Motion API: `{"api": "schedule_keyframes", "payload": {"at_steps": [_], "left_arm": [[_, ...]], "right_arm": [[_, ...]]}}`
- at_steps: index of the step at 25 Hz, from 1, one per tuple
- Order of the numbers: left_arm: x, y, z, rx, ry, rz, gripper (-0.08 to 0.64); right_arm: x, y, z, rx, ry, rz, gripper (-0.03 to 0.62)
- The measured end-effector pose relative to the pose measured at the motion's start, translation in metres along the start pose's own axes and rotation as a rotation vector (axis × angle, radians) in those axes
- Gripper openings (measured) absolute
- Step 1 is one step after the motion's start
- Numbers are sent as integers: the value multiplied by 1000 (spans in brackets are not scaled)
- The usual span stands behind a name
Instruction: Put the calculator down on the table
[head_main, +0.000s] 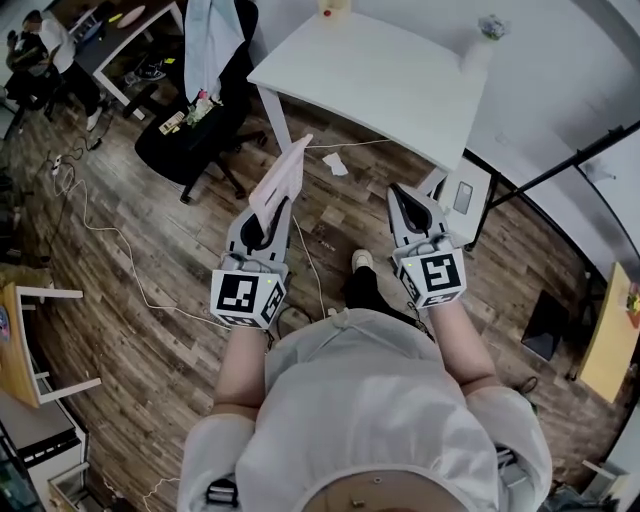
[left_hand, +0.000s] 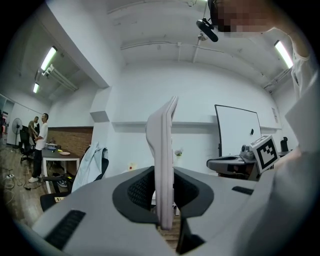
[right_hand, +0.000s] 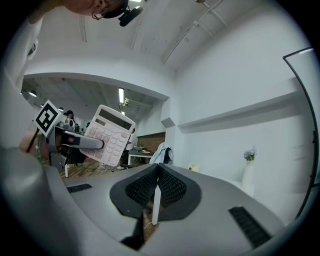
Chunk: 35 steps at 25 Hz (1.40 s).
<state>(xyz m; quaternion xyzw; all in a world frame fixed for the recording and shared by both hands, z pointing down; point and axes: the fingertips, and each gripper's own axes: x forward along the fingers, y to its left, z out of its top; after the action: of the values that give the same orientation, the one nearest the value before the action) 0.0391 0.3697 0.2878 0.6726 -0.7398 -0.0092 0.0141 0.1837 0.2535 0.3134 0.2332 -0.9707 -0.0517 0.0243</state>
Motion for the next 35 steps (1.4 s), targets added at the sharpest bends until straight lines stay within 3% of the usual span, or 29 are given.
{"api": "schedule_keyframes", "payload": {"at_steps": [8,18,27,35], "left_arm": [[115,26,8,9,9,49,78],[258,48,4,8,22,53,78],[347,69,-18,2,91,-38,78],[447,107,-42,-6,161,-201,78]], "right_arm": [[95,-89,-3,-5,4,51,6],[189,-196,-20,9,22,59,6],[240,-243,-40,39,55,0,6],[306,-287,-65,68,110,-135,6]]}}
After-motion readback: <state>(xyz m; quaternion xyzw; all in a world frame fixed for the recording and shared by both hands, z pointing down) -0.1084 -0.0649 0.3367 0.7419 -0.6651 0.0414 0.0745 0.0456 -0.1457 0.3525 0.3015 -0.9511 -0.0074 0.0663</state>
